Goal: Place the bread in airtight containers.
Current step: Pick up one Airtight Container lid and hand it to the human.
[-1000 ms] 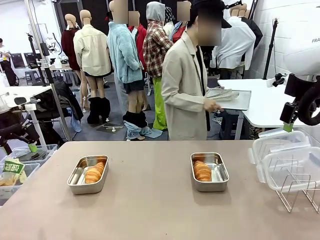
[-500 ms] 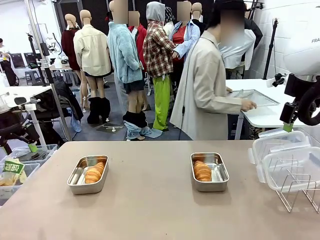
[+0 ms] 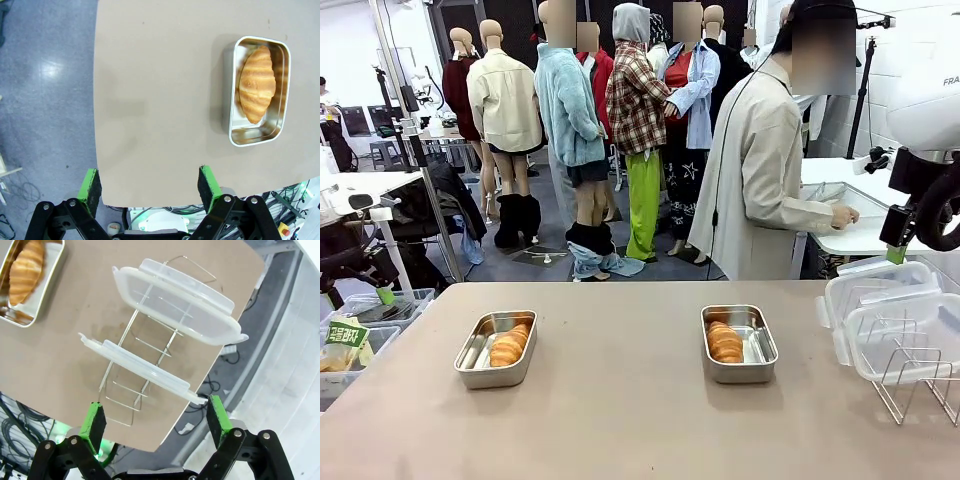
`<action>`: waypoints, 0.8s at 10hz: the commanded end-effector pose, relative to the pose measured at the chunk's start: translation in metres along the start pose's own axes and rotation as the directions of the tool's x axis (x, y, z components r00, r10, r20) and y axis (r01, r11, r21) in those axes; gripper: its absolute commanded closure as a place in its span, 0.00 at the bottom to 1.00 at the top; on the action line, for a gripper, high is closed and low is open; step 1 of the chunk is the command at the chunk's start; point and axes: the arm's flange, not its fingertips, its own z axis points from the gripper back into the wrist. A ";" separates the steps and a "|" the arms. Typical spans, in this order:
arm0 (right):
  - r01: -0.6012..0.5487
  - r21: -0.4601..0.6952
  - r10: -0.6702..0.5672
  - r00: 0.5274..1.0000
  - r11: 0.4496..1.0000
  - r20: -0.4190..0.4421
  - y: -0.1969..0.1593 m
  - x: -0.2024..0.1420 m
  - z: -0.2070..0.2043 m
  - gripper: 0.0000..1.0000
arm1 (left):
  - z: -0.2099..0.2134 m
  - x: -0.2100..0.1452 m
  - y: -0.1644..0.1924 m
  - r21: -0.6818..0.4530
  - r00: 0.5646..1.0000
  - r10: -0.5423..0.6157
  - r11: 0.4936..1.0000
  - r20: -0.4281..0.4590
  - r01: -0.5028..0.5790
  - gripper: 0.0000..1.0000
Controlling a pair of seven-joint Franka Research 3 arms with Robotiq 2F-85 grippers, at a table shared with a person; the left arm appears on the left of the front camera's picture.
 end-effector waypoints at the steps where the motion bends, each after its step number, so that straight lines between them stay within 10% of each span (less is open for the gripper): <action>1: -0.004 -0.003 0.004 1.000 1.000 -0.015 -0.001 0.001 0.002 0.00 | -0.001 0.000 0.000 0.013 1.000 0.018 1.000 0.013 -0.018 0.00; 8: -0.004 -0.003 0.004 1.000 1.000 -0.015 -0.001 0.001 0.002 0.00 | -0.001 0.000 0.000 0.013 1.000 0.018 1.000 0.013 -0.018 0.00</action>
